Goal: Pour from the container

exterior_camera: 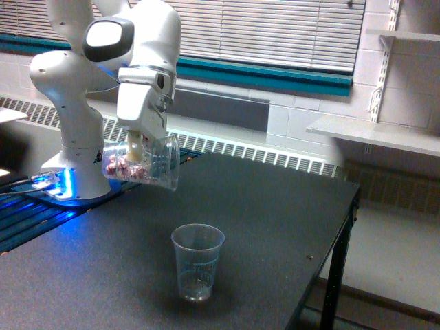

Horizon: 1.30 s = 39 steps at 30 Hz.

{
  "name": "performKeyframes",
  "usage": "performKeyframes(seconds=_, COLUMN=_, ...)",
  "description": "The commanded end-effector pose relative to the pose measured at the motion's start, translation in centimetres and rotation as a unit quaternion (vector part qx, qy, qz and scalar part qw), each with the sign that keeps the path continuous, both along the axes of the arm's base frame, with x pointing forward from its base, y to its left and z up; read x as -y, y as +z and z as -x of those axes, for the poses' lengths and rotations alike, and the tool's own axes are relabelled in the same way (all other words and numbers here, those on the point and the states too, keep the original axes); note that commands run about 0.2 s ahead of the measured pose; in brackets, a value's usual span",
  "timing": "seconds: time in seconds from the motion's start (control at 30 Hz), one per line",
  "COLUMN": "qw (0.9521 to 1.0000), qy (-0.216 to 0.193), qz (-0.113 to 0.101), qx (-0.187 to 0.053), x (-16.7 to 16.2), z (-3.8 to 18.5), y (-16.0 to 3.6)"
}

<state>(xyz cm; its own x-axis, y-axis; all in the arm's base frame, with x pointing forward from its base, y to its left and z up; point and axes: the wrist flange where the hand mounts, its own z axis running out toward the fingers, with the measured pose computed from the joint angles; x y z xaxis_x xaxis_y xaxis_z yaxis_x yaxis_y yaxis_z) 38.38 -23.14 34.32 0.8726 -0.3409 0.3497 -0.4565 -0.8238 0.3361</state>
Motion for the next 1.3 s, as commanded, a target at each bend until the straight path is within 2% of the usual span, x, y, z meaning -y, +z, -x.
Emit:
performKeyframes(seconds=0.03, qw=0.9996, qy=-0.025, qz=0.007, qx=0.008, x=-0.6, z=-0.6, y=-0.3)
performKeyframes(seconds=0.97, qw=0.9958, qy=-0.081, qz=0.042, qx=0.011, x=-2.1, z=-1.8, y=-2.6)
performKeyframes(seconds=1.3, qw=0.9925, qy=-0.11, qz=0.051, qx=0.013, x=-2.0, z=-1.5, y=-3.2)
